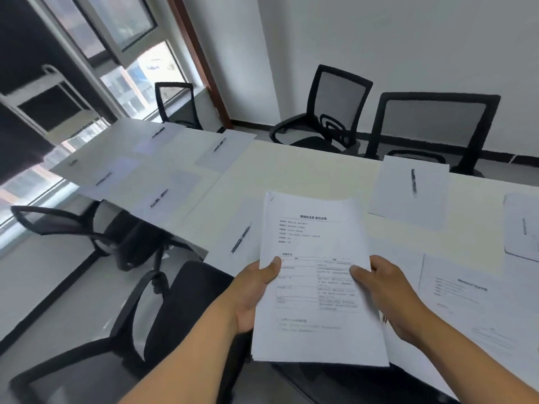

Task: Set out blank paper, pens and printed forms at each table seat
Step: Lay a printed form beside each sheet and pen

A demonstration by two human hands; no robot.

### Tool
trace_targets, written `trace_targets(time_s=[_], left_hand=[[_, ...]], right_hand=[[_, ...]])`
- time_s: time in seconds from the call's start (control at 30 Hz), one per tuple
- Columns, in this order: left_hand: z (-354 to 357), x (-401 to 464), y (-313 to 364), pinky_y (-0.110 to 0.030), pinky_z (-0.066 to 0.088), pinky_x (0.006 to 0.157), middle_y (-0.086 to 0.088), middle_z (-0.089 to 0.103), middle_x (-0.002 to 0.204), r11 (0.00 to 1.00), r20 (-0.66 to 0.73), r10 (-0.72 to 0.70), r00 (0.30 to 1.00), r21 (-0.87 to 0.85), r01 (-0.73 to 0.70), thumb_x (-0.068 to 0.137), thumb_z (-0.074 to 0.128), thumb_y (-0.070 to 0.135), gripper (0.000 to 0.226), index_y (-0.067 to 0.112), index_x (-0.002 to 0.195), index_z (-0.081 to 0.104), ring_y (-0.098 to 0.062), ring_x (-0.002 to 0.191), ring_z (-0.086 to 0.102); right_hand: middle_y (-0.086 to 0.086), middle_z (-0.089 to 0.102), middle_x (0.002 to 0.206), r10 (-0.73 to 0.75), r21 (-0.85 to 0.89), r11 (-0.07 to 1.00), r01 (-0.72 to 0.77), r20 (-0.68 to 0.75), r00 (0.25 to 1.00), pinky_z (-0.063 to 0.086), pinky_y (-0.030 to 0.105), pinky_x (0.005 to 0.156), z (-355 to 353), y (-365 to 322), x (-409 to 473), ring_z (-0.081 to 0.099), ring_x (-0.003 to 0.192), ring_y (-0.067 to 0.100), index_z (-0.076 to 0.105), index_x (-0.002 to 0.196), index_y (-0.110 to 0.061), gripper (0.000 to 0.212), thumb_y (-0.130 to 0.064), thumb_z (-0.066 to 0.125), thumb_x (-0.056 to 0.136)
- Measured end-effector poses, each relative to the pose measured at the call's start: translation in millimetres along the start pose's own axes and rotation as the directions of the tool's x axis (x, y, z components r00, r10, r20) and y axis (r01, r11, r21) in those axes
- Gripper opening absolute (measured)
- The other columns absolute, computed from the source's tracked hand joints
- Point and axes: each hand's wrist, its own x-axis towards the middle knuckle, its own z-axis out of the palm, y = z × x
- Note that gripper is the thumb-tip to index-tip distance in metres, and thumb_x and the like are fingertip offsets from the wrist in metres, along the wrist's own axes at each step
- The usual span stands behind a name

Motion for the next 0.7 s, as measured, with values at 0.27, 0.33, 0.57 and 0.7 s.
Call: trace_targets(time_s=[0.27,0.33,0.57,0.7], left_hand=[[-80,-72,8,-0.062,0.052,0.114,-0.016,0.074,0.140,0.993,-0.089,0.101,0.991,-0.053,-0.106,0.112,0.058,0.038,0.043,0.012,0.146,0.067,-0.039,0.129,0.072],[-108,-89,7,-0.061,0.052,0.115,-0.016,0.074,0.140,0.988,-0.110,0.130,0.985,-0.064,-0.138,0.113,0.056,0.037,0.042,0.012,0.146,0.067,-0.039,0.129,0.072],[-209,-126,-1,-0.062,0.049,0.117,-0.012,0.073,0.143,0.974,-0.150,0.193,0.970,-0.086,-0.207,0.114,0.054,0.038,0.043,0.017,0.150,0.064,-0.036,0.132,0.070],[-275,-145,1,-0.063,0.049,0.117,-0.011,0.072,0.146,0.969,-0.103,0.224,0.969,-0.081,-0.232,0.116,0.051,0.038,0.042,0.020,0.151,0.063,-0.036,0.134,0.069]], right_hand=[[-0.005,0.079,0.099,-0.166,-0.121,0.977,0.175,0.080,0.983,0.065,0.053,0.087,98,-33,-25,0.079,0.091,0.023,0.069,0.105,-0.018,0.009,-0.025,0.063,0.106],[-0.003,0.079,0.098,-0.186,-0.137,0.970,0.200,0.112,0.976,0.066,0.055,0.086,128,-39,-34,0.079,0.090,0.024,0.068,0.103,-0.017,0.010,-0.024,0.063,0.106],[-0.002,0.078,0.097,-0.233,-0.188,0.946,0.262,0.164,0.958,0.064,0.057,0.085,234,-52,-55,0.078,0.090,0.026,0.067,0.101,-0.014,0.011,-0.024,0.065,0.104],[0.000,0.078,0.100,-0.242,-0.195,0.942,0.273,0.167,0.956,0.066,0.056,0.084,301,-53,-70,0.078,0.092,0.025,0.066,0.103,-0.013,0.013,-0.026,0.065,0.104]])
